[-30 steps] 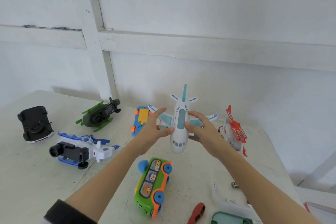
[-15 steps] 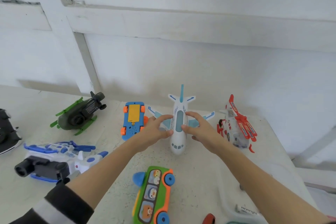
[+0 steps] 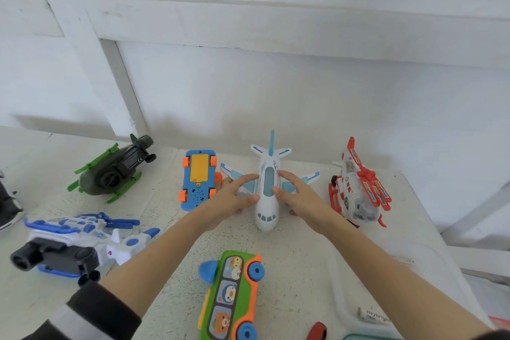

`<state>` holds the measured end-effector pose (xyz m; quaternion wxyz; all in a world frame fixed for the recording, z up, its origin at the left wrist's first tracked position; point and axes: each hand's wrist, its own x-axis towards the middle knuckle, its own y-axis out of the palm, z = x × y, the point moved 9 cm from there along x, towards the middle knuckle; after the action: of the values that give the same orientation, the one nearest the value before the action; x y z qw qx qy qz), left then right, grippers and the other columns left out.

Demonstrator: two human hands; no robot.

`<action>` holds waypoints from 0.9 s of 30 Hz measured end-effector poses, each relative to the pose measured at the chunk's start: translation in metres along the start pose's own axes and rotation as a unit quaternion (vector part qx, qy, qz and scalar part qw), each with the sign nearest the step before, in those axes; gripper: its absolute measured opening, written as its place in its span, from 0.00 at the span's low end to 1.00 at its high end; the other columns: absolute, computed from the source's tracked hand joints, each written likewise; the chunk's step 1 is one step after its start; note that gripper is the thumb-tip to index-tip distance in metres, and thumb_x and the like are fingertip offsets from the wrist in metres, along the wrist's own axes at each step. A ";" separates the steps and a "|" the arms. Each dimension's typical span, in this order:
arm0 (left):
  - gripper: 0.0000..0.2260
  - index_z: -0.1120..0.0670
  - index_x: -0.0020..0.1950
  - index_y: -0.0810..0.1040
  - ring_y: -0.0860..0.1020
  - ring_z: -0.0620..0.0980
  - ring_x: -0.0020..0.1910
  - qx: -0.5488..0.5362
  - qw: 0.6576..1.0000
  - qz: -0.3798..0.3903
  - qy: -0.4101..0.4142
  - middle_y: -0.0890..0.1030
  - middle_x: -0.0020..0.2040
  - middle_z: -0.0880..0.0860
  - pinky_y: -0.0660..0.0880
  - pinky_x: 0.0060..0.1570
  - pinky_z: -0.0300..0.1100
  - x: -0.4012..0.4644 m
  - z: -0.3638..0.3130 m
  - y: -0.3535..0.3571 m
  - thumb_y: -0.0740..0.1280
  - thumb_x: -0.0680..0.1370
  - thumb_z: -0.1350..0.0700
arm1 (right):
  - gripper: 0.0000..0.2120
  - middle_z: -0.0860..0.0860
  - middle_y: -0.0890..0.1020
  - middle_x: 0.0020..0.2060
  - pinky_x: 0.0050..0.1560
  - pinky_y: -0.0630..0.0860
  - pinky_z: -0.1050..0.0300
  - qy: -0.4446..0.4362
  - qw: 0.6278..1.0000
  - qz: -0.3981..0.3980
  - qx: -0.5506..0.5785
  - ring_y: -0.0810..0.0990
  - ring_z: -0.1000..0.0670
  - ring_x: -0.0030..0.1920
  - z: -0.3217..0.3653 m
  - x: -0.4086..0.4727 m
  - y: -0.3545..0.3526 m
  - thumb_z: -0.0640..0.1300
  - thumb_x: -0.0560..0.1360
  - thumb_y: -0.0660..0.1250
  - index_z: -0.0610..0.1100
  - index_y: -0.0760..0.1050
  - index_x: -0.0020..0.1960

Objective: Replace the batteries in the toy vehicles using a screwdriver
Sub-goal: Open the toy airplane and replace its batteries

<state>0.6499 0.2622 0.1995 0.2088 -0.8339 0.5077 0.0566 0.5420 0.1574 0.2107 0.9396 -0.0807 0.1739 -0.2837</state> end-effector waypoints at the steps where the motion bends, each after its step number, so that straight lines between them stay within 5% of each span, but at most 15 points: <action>1: 0.21 0.37 0.68 0.68 0.69 0.56 0.63 -0.004 1.000 0.001 -0.004 0.64 0.66 0.56 0.73 0.54 0.43 -0.001 0.000 0.000 0.69 0.78 0.52 | 0.25 0.49 0.63 0.72 0.57 0.68 0.55 0.000 1.000 -0.001 -0.001 0.65 0.47 0.68 0.000 0.000 0.000 0.51 0.77 0.63 0.55 0.60 0.72; 8: 0.25 0.42 0.77 0.60 0.63 0.55 0.74 -0.018 0.999 0.018 -0.040 0.59 0.78 0.54 0.68 0.64 0.50 -0.024 -0.009 0.003 0.63 0.81 0.52 | 0.24 0.48 0.64 0.71 0.63 0.67 0.49 0.041 0.999 -0.010 -0.024 0.65 0.45 0.68 0.002 -0.014 -0.009 0.49 0.78 0.62 0.55 0.60 0.72; 13: 0.20 0.42 0.74 0.65 0.61 0.52 0.75 -0.031 0.999 0.016 -0.021 0.58 0.78 0.51 0.64 0.70 0.51 -0.061 -0.026 -0.010 0.62 0.82 0.49 | 0.17 0.49 0.64 0.69 0.65 0.66 0.49 -0.009 0.995 -0.072 -0.070 0.66 0.48 0.67 0.013 -0.042 -0.031 0.46 0.79 0.60 0.54 0.67 0.67; 20: 0.19 0.45 0.72 0.68 0.69 0.49 0.67 0.023 0.999 -0.021 0.015 0.65 0.73 0.49 0.68 0.64 0.46 -0.122 -0.037 -0.004 0.63 0.81 0.49 | 0.12 0.52 0.68 0.65 0.47 0.69 0.62 -0.082 0.991 -0.010 -0.105 0.72 0.53 0.59 0.024 -0.098 0.001 0.45 0.78 0.62 0.54 0.71 0.60; 23: 0.21 0.45 0.71 0.68 0.68 0.50 0.69 0.060 0.994 -0.094 0.017 0.65 0.71 0.48 0.66 0.61 0.42 -0.152 -0.019 0.004 0.67 0.79 0.52 | 0.12 0.52 0.70 0.64 0.45 0.70 0.65 -0.090 0.987 0.046 -0.123 0.74 0.53 0.58 0.015 -0.123 0.025 0.43 0.78 0.62 0.53 0.71 0.60; 27: 0.21 0.51 0.67 0.73 0.61 0.48 0.73 0.102 0.945 -0.293 0.104 0.62 0.73 0.51 0.58 0.68 0.39 -0.199 -0.012 0.007 0.72 0.76 0.56 | 0.15 0.52 0.70 0.65 0.46 0.70 0.63 -0.093 0.985 0.080 -0.119 0.74 0.54 0.57 0.007 -0.149 0.046 0.39 0.78 0.59 0.50 0.70 0.63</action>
<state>0.5478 0.4181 0.2692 0.2465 -0.9213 0.2629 -0.1463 0.4516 0.2798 0.2473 0.9550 -0.2040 0.1238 -0.1760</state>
